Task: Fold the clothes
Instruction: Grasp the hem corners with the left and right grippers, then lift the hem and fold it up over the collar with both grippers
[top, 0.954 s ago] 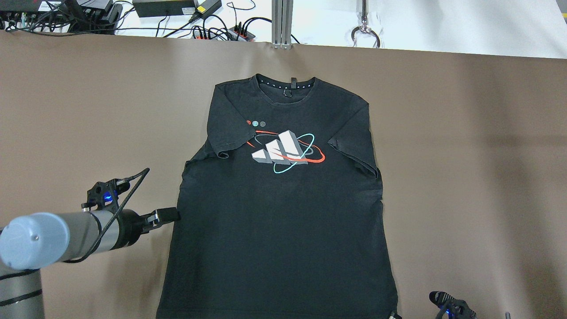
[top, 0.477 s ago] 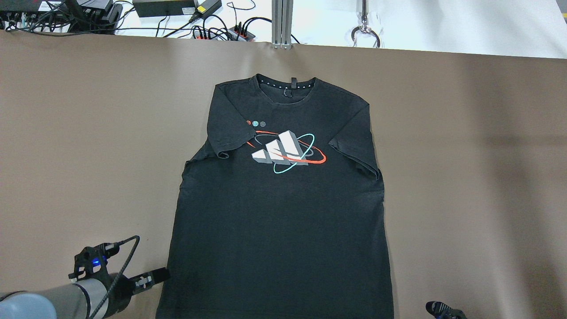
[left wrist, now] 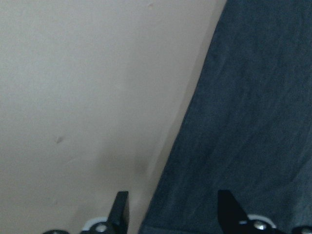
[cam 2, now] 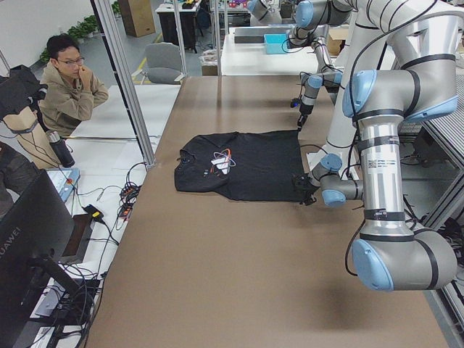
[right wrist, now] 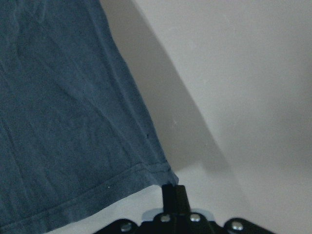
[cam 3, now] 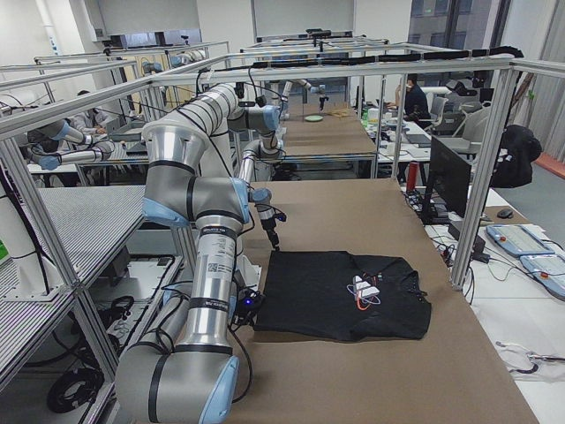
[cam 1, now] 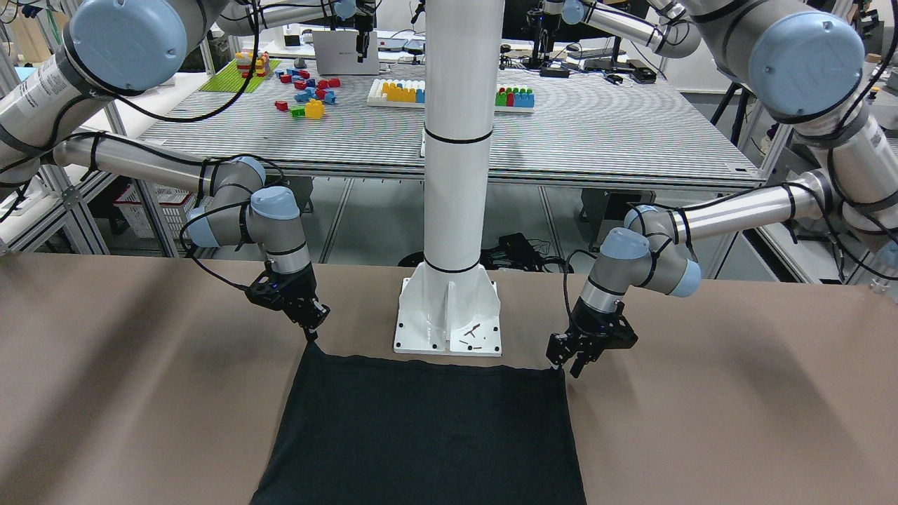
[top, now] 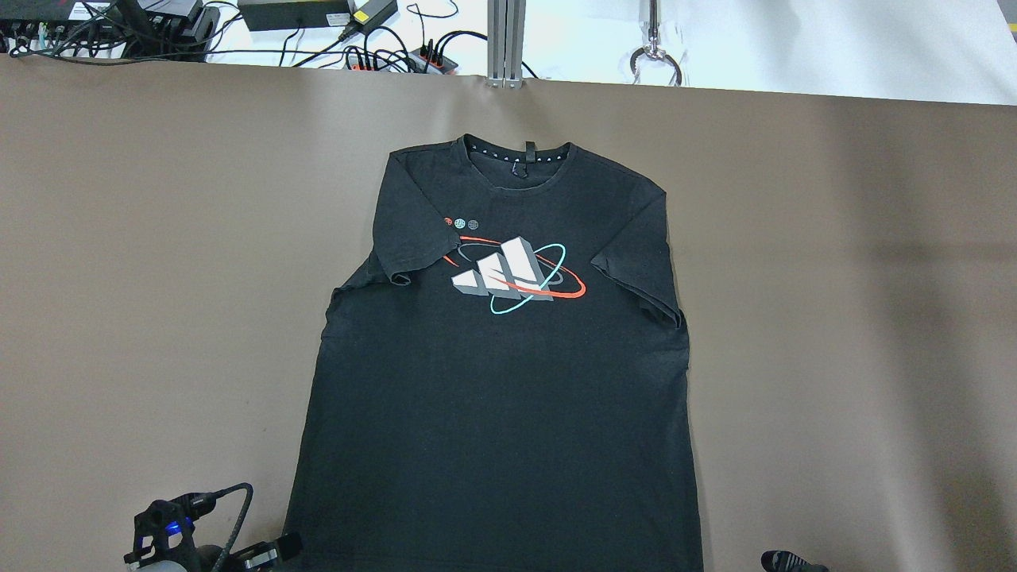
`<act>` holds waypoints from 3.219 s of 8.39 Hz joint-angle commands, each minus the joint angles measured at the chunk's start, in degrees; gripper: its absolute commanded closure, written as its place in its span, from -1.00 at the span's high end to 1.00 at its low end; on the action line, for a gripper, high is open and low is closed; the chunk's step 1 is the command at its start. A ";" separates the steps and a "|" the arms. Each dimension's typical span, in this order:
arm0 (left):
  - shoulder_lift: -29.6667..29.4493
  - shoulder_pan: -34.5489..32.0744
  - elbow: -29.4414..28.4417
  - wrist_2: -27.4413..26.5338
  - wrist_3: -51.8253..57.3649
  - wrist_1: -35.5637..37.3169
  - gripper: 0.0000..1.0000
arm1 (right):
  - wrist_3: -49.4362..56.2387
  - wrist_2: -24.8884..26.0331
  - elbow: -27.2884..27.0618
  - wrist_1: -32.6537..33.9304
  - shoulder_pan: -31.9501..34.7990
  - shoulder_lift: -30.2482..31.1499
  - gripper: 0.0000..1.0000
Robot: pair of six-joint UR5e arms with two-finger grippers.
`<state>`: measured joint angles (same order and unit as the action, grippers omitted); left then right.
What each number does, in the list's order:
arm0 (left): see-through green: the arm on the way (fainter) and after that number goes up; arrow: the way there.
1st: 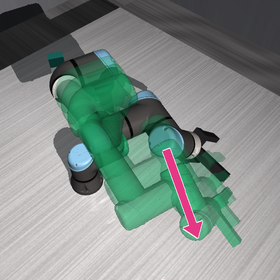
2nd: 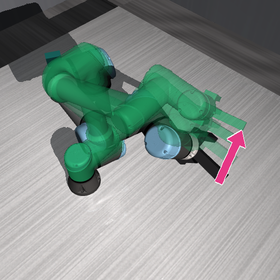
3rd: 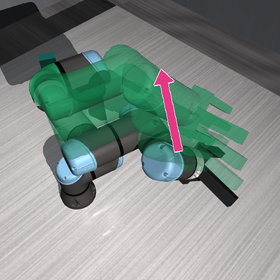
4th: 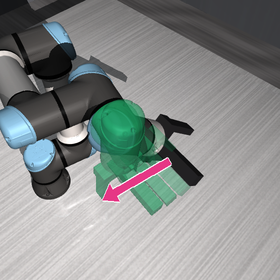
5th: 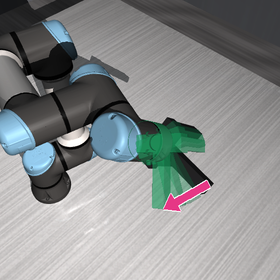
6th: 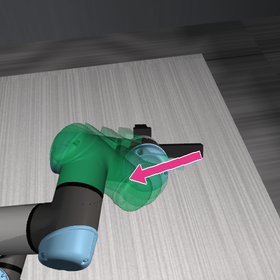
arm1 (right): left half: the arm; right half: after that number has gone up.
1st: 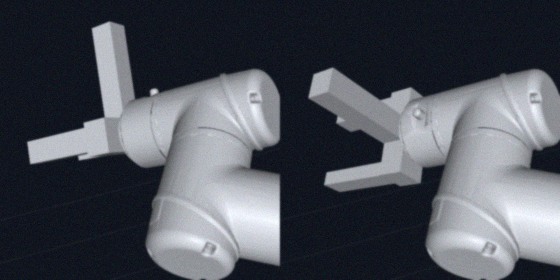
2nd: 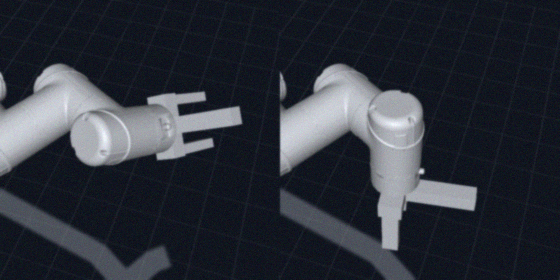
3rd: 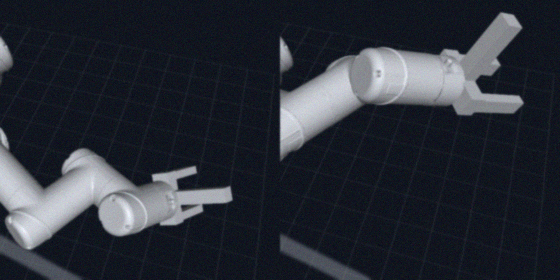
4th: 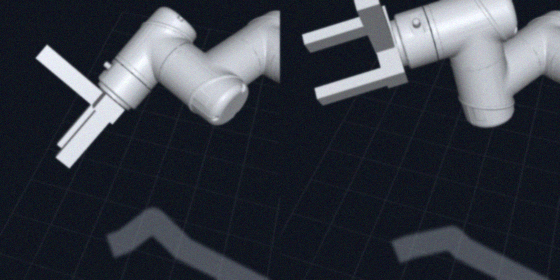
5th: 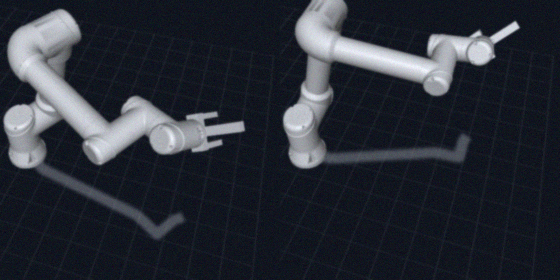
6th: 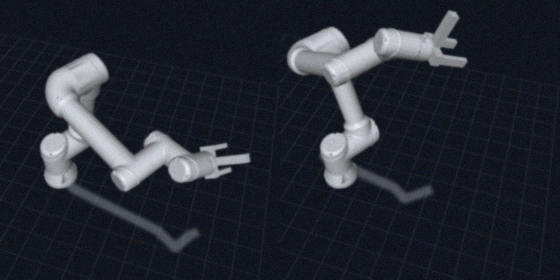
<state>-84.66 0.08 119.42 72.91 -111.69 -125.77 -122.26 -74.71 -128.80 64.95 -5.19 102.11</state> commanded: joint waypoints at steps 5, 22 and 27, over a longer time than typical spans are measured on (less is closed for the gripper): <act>0.11 3.00 -1.56 -2.42 -1.17 0.17 -0.12 | 0.00 0.17 0.13 0.00 -0.35 -0.07 -1.00; -22.63 -40.22 -2.23 27.98 25.62 19.77 -1.00 | 40.14 -40.16 8.36 24.60 53.23 -26.85 -1.00; -35.10 -50.34 -18.92 33.08 28.28 19.42 -1.00 | 51.04 -40.25 25.84 29.44 62.92 -42.31 -1.00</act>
<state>-114.23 -47.58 107.15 105.49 -83.59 -106.22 -75.45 -115.05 -110.81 93.85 55.05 65.55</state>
